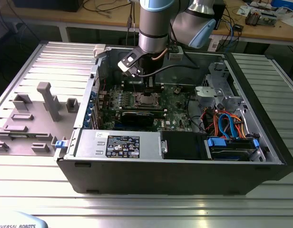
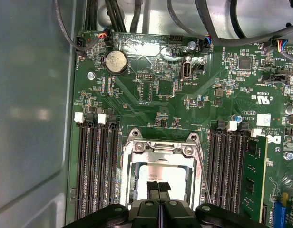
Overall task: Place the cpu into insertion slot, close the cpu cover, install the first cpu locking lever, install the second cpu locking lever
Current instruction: 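Install the first cpu locking lever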
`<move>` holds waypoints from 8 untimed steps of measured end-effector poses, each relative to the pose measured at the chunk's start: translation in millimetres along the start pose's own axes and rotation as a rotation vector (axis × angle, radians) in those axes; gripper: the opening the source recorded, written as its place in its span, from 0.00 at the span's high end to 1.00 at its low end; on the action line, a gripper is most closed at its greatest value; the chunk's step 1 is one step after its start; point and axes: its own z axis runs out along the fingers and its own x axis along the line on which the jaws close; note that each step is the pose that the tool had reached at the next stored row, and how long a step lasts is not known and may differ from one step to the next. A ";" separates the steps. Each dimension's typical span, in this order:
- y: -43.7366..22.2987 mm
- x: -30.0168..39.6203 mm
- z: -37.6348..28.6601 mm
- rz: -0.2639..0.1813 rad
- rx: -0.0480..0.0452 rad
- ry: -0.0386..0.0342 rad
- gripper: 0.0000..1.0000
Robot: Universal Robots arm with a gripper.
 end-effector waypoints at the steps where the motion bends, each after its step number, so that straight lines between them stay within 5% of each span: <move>1: 0.0 0.0 0.0 0.000 0.0000 0.0000 0.89; 5: 0.0 0.0 -4.3 0.000 -0.0009 -0.0001 0.89; 8: 0.0 0.0 -14.0 0.000 -0.0015 -0.0002 0.89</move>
